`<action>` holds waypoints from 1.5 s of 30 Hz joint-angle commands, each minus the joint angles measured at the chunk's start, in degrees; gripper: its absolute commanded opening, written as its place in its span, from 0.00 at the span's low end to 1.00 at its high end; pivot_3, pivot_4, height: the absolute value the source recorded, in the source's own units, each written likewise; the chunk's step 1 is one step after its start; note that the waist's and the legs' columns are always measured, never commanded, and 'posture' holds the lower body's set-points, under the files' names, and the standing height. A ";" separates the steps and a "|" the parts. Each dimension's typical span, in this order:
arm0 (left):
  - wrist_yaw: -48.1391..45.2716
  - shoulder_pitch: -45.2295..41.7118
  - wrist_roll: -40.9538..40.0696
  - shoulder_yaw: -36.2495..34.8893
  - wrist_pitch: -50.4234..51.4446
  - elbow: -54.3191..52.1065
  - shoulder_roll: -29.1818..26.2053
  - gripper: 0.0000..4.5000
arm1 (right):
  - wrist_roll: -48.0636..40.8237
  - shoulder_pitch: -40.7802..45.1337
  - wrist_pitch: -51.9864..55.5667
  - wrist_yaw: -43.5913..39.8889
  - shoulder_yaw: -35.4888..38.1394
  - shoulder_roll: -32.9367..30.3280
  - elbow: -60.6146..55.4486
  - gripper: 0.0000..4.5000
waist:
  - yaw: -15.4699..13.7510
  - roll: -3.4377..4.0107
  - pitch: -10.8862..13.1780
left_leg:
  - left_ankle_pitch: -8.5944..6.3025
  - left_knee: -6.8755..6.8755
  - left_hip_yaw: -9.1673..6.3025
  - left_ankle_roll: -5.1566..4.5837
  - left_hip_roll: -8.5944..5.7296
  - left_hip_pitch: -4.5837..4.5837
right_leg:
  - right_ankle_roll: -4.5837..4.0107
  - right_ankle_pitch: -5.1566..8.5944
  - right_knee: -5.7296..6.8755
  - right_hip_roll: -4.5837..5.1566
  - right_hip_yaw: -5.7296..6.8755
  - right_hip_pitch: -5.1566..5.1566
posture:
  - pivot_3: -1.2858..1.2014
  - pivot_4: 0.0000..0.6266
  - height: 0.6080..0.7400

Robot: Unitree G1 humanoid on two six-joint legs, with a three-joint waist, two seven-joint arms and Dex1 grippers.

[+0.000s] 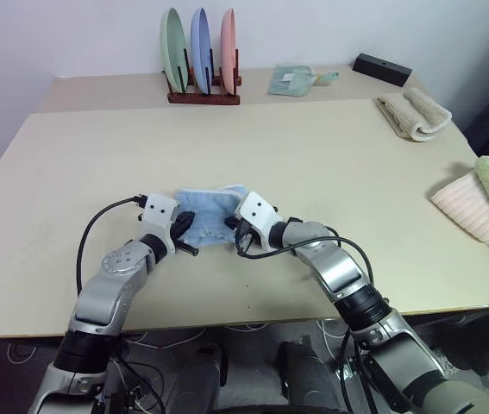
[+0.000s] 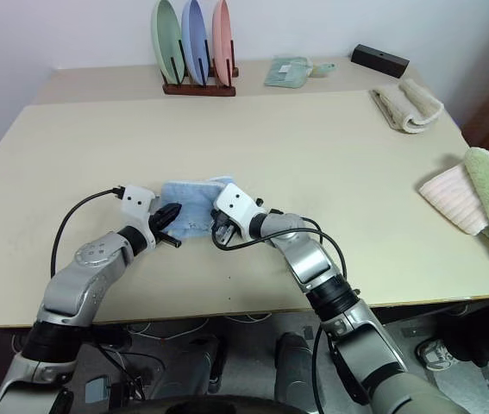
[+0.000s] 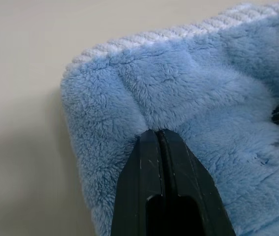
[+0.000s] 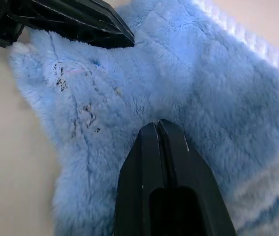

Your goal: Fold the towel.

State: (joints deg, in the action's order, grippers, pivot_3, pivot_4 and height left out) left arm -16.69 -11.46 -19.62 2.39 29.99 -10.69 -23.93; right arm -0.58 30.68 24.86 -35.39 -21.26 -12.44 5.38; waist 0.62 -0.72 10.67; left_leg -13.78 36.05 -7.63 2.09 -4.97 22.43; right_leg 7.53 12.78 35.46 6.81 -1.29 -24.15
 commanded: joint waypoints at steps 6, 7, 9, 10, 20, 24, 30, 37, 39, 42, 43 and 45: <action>-7.21 11.21 -5.49 -12.59 -3.64 -14.89 -4.26 0.00 | -15.79 -0.21 20.58 0.00 17.76 -2.66 -16.54 0.59 | 0.31 0.01 0.04 | -0.01 -0.05 -0.15 -0.01 0.09 0.08 | -0.01 0.00 0.02 -0.02 0.00 -0.15 | 0.52 0.24 0.98; -8.49 12.69 -5.77 -13.85 -4.12 -15.76 -5.44 0.00 | -16.95 -0.12 23.52 0.70 19.11 -2.80 -17.22 0.71 | 0.32 0.01 0.04 | -0.01 -0.08 -0.13 -0.01 0.14 0.06 | -0.01 0.01 0.02 -0.02 -0.01 -0.15 | 0.52 0.24 0.98; -11.58 15.83 -6.37 -16.49 -5.21 -17.19 -7.93 0.00 | -19.12 -0.03 29.20 1.79 20.83 -2.69 -17.93 0.95 | 0.27 0.03 0.04 | -0.01 -0.10 -0.08 -0.02 0.25 0.06 | -0.03 0.01 -0.01 -0.04 -0.01 -0.16 | 0.52 0.24 0.98; -12.80 16.99 -6.50 -17.35 -5.61 -17.66 -8.89 0.00 | -19.90 0.01 31.30 2.39 21.33 -2.51 -17.97 0.99 | 0.22 0.03 0.04 | -0.01 -0.11 -0.06 -0.02 0.30 0.06 | -0.03 0.01 -0.01 -0.03 -0.01 -0.16 | 0.52 0.24 0.98; -15.21 20.48 -6.39 -19.06 -6.56 -20.56 -10.46 0.00 | -25.20 5.10 41.45 9.78 26.68 6.38 -7.46 0.99 | 0.23 0.04 0.06 | -0.02 -0.10 0.02 -0.02 0.34 0.08 | -0.06 0.00 -0.05 -0.04 0.01 -0.16 | 0.52 0.24 0.98; -14.78 21.12 -5.49 -17.54 -6.65 -21.30 -9.48 0.00 | -25.79 6.50 41.35 10.21 25.57 8.83 -4.49 0.99 | 0.37 0.05 0.06 | -0.02 -0.12 0.04 -0.02 0.35 0.07 | -0.05 -0.01 -0.05 -0.06 0.01 -0.18 | 0.52 0.24 0.98; -13.49 21.10 -4.87 -16.62 -6.46 -21.96 -7.92 0.00 | -26.30 7.36 40.32 10.31 24.72 10.89 -1.74 0.72 | 0.44 0.04 0.06 | -0.02 -0.14 0.05 -0.02 0.35 0.07 | -0.05 -0.01 -0.02 -0.08 0.01 -0.21 | 0.52 0.24 0.98; -13.04 20.83 -4.29 -15.23 -6.27 -22.17 -7.20 0.00 | -30.05 8.00 41.39 11.90 29.00 12.36 -4.13 0.01 | 0.44 0.05 0.06 | -0.02 -0.14 0.04 -0.02 0.36 0.07 | -0.06 -0.02 -0.02 -0.09 0.01 -0.21 | 0.52 0.24 0.98; -12.79 19.77 -3.81 -14.47 -6.30 -21.48 -7.28 0.00 | -32.43 9.03 39.66 12.91 33.56 11.53 -7.00 0.01 | 0.25 0.06 0.07 | -0.02 -0.13 0.04 -0.02 0.36 0.07 | -0.06 -0.02 -0.02 -0.09 0.01 -0.22 | 0.52 0.24 0.98; -12.73 18.31 -3.60 -13.39 -6.06 -20.81 -7.05 0.00 | -33.75 11.33 36.61 16.00 40.84 7.48 -8.13 0.01 | 0.06 0.08 0.08 | -0.01 -0.08 0.04 -0.02 0.34 0.11 | -0.06 -0.02 -0.02 -0.08 0.01 -0.21 | 0.52 0.24 0.98; -12.90 17.73 -3.47 -12.66 -6.07 -20.58 -6.89 0.00 | -33.94 12.40 35.52 17.73 44.02 5.64 -7.25 0.01 | -0.02 0.09 0.08 | -0.01 -0.08 0.04 -0.02 0.33 0.11 | -0.06 -0.03 -0.04 -0.08 0.00 -0.20 | 0.52 0.24 0.98; -13.39 16.13 -3.02 -10.60 -6.09 -19.64 -6.52 0.00 | -33.90 14.61 32.60 22.81 51.25 1.68 -4.48 0.01 | -0.28 0.09 0.09 | -0.01 -0.06 0.10 -0.02 0.26 0.12 | -0.06 -0.02 -0.08 -0.07 0.05 -0.14 | 0.52 0.24 0.98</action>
State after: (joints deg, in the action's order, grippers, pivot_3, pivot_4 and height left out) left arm -29.79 5.67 -23.08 -9.58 24.38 -30.07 -30.70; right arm -33.56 43.46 60.83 -16.27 23.35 -8.43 0.77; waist 0.33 -0.64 10.75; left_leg -13.79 35.99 -7.52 2.07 -4.79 22.56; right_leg 7.47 12.76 35.36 6.74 -1.24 -24.29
